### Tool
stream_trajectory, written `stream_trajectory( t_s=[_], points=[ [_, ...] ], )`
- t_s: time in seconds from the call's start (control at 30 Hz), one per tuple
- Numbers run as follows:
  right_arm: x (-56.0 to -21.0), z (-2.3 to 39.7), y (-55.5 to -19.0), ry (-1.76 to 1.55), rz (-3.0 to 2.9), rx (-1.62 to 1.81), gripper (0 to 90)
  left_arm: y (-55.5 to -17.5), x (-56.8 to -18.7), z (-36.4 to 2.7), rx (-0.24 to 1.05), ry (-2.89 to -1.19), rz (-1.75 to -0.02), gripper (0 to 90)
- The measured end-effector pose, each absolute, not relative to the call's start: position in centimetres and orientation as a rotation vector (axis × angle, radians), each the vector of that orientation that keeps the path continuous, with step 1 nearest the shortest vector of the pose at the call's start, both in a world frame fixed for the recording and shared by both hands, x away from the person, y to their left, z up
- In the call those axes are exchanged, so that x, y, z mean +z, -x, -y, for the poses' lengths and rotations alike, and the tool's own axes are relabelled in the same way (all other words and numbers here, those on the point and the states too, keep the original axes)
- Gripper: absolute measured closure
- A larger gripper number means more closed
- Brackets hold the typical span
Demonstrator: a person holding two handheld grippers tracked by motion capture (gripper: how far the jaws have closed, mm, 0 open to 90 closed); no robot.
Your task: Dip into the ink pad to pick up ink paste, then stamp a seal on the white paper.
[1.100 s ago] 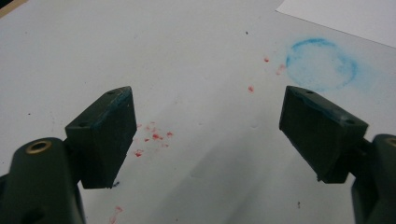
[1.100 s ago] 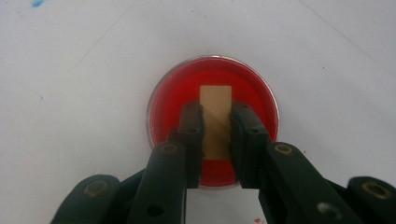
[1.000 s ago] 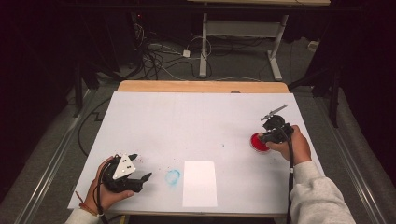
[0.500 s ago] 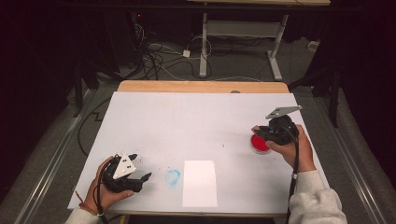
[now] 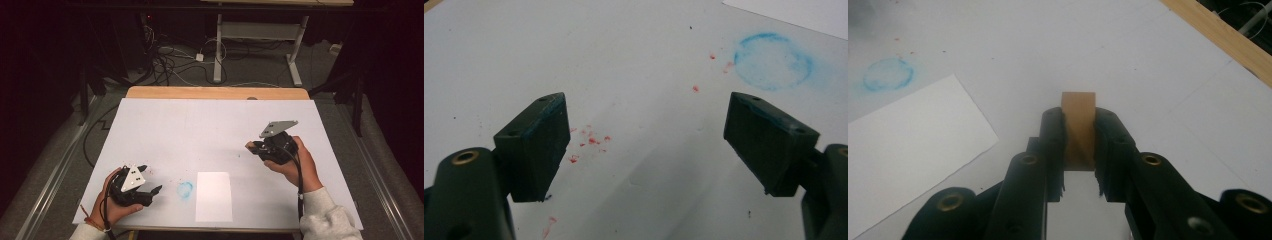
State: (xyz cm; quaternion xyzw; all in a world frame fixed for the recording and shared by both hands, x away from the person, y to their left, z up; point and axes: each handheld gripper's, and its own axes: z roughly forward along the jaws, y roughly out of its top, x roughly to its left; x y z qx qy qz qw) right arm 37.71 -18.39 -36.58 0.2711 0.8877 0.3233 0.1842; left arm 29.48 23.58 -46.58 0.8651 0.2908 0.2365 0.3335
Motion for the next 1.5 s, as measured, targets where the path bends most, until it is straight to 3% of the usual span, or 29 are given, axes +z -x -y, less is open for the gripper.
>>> stream_trajectory(
  t_s=[1.5],
  points=[
    [-40.2, 9.2, -34.9, -0.401, -2.794, 0.851, 76.4, -28.9, -46.7, -24.4, 0.614, -2.263, -0.783, 18.2]
  ],
)
